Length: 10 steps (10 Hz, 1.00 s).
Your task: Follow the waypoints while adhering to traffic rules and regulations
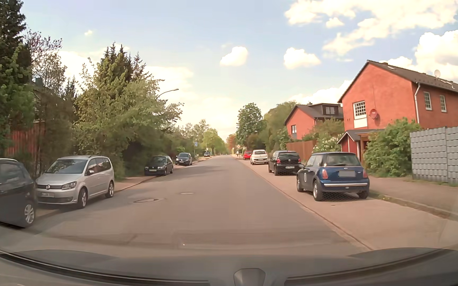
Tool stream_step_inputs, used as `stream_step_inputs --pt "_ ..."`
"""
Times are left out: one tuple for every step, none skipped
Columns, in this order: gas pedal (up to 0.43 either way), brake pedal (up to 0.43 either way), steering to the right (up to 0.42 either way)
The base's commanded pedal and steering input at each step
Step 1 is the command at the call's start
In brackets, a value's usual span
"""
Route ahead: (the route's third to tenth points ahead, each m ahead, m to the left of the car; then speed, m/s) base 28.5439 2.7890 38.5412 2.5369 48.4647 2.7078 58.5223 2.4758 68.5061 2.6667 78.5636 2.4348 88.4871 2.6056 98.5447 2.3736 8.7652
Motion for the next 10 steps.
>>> stream_step_inputs --pt "0.177 0.0 0.0" --pt "0.177 0.0 0.0" --pt "0.177 0.0 0.0" --pt "0.177 0.0 0.0" --pt "0.177 0.0 -0.001" --pt "0.177 0.0 -0.001" --pt "0.177 0.0 -0.002" --pt "0.177 0.0 -0.002" --pt "0.177 0.0 -0.003" --pt "0.177 0.0 -0.005"
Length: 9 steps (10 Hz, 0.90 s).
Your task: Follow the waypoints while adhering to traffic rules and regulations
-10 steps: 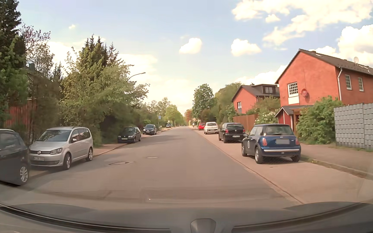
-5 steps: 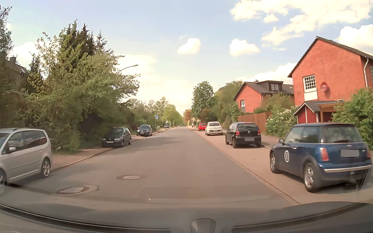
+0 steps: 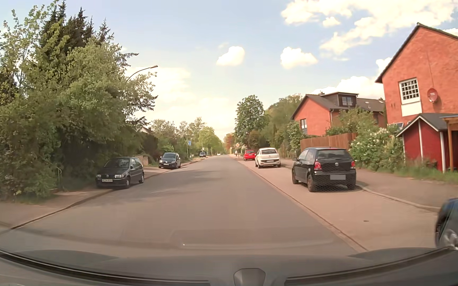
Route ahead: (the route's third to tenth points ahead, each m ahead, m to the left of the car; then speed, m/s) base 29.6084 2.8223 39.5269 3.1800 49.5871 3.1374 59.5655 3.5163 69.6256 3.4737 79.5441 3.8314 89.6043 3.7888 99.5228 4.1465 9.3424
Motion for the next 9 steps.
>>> stream_step_inputs --pt "0.169 0.0 -0.007" --pt "0.169 0.0 -0.007" --pt "0.157 0.0 -0.007" --pt "0.13 0.0 -0.007" --pt "0.11 0.0 -0.007" --pt "0.11 0.0 -0.007" --pt "0.11 0.0 -0.007" --pt "0.11 0.0 -0.007" --pt "0.11 0.0 -0.006"
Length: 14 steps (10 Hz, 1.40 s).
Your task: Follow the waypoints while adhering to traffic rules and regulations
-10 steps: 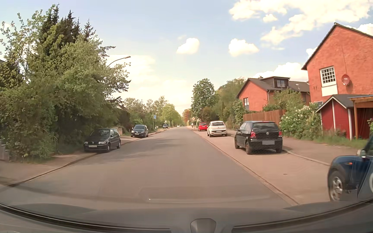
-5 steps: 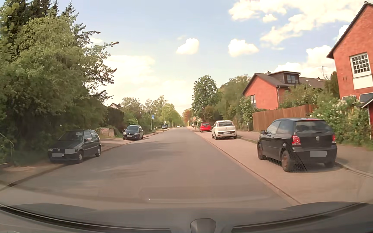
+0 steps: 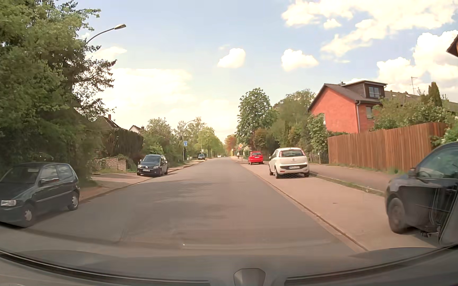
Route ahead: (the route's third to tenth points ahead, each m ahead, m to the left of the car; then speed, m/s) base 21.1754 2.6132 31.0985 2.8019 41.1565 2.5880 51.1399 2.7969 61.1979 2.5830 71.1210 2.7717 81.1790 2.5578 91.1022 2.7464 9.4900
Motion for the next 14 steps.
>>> stream_step_inputs --pt "0.11 0.0 -0.004" --pt "0.118 0.0 -0.004" --pt "0.138 0.0 -0.004" --pt "0.157 0.0 -0.005" --pt "0.169 0.0 -0.004" --pt "0.177 0.0 -0.005" --pt "0.177 0.0 -0.008" --pt "0.177 0.0 -0.009" --pt "0.189 0.0 -0.008" --pt "0.189 0.0 -0.008" --pt "0.189 0.0 -0.008" --pt "0.189 0.0 -0.008" --pt "0.189 0.0 -0.007" --pt "0.189 0.0 -0.006"
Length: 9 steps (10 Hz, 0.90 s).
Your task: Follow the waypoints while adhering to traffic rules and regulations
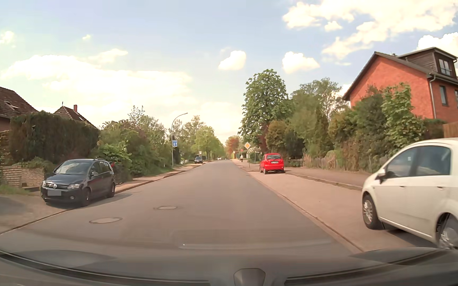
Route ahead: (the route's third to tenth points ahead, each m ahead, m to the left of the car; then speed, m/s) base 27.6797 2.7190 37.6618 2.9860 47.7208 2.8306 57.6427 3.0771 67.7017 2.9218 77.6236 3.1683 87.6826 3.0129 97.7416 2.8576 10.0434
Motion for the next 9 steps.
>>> stream_step_inputs --pt "0.189 0.0 -0.006" --pt "0.189 0.0 -0.006" --pt "0.189 0.0 -0.006" --pt "0.189 0.0 -0.006" --pt "0.189 0.0 -0.007" --pt "0.189 0.0 -0.007" --pt "0.189 0.0 -0.007" --pt "0.189 0.0 -0.007" --pt "0.189 0.0 -0.007"
